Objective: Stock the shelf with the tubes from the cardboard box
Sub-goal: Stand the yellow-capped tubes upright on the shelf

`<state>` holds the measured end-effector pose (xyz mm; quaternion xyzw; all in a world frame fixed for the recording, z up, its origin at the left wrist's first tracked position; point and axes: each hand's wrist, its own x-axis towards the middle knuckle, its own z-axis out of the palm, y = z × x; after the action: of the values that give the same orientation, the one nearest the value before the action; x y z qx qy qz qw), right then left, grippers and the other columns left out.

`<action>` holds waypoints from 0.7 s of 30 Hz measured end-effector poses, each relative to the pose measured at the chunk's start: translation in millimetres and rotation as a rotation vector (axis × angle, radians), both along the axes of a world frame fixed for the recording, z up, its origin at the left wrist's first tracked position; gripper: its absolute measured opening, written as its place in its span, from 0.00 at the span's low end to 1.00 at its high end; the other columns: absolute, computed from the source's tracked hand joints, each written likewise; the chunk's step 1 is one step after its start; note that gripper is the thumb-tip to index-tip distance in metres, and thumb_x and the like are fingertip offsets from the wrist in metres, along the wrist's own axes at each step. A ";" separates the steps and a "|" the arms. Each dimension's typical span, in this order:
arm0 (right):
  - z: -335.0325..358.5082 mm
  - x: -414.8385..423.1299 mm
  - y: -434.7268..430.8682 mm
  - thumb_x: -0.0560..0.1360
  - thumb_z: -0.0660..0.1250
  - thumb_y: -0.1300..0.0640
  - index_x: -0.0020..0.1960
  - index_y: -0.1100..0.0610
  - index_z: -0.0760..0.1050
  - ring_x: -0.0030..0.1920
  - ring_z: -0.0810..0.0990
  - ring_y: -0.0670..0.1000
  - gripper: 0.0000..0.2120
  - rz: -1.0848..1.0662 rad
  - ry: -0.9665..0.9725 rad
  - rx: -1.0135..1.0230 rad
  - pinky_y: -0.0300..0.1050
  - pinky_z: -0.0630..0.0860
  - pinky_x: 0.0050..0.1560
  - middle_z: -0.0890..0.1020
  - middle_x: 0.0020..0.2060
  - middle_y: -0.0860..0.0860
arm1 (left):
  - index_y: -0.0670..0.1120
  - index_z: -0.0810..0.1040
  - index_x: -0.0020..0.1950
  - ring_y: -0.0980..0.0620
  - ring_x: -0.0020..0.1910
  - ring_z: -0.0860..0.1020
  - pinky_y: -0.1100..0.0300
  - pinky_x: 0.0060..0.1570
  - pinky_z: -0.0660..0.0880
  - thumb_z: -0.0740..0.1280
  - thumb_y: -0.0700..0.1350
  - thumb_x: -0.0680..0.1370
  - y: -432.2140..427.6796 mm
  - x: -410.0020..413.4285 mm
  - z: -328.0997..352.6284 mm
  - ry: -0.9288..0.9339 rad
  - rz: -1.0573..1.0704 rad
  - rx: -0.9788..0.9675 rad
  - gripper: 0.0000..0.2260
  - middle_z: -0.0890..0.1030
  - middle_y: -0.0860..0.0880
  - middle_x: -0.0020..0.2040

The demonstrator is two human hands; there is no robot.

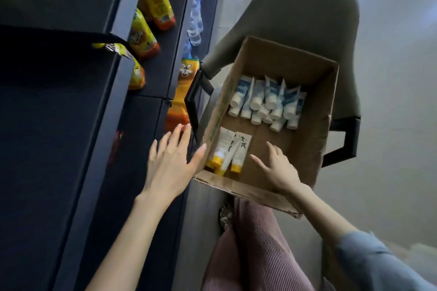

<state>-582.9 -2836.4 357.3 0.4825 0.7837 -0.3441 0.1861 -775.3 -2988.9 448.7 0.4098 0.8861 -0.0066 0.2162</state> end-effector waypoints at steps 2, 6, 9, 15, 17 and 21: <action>-22.2 -7.1 -2.6 0.77 0.56 0.36 0.77 0.57 0.51 0.72 0.63 0.58 0.38 -0.073 0.016 -0.104 0.55 0.65 0.67 0.59 0.75 0.56 | 0.52 0.48 0.78 0.49 0.76 0.54 0.49 0.73 0.49 0.38 0.68 0.74 9.0 1.9 -12.5 -0.031 -0.018 -0.011 0.36 0.53 0.49 0.79; -65.8 -19.0 -10.1 0.77 0.59 0.38 0.77 0.60 0.48 0.74 0.59 0.58 0.40 -0.187 0.033 -0.273 0.53 0.59 0.71 0.57 0.75 0.59 | 0.52 0.48 0.78 0.48 0.77 0.53 0.49 0.73 0.48 0.38 0.68 0.73 24.1 4.3 -34.0 -0.066 -0.057 -0.035 0.37 0.50 0.49 0.79; -93.4 -28.9 -14.8 0.77 0.62 0.42 0.76 0.64 0.47 0.75 0.57 0.57 0.40 -0.384 0.059 -0.380 0.48 0.56 0.72 0.57 0.75 0.60 | 0.52 0.49 0.78 0.48 0.76 0.53 0.49 0.74 0.48 0.39 0.67 0.74 30.0 3.5 -43.8 -0.060 -0.082 -0.041 0.36 0.51 0.49 0.79; -133.8 -50.3 -19.2 0.75 0.68 0.54 0.68 0.63 0.64 0.64 0.74 0.58 0.26 -0.818 0.126 -0.500 0.54 0.71 0.64 0.73 0.65 0.60 | 0.51 0.51 0.78 0.48 0.76 0.55 0.49 0.73 0.50 0.42 0.67 0.78 29.2 -1.0 -51.6 -0.041 -0.072 0.023 0.33 0.54 0.48 0.78; -139.3 -55.4 -21.5 0.74 0.70 0.55 0.66 0.63 0.65 0.62 0.75 0.57 0.25 -0.847 0.128 -0.490 0.52 0.73 0.62 0.75 0.63 0.59 | 0.51 0.51 0.78 0.48 0.76 0.56 0.49 0.73 0.51 0.43 0.66 0.77 27.6 -2.9 -51.1 -0.044 -0.057 0.038 0.33 0.55 0.48 0.78; -141.7 -55.7 -20.9 0.74 0.71 0.53 0.65 0.63 0.66 0.61 0.75 0.56 0.26 -0.864 0.128 -0.527 0.49 0.74 0.59 0.75 0.62 0.58 | 0.50 0.55 0.77 0.48 0.75 0.59 0.49 0.72 0.53 0.46 0.64 0.79 26.2 -3.8 -47.7 -0.071 -0.029 0.094 0.31 0.57 0.48 0.78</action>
<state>-638.6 -2857.2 215.7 0.6773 0.4088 -0.6045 0.0940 -779.1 -2962.6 401.0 0.4322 0.8713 0.0467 0.2278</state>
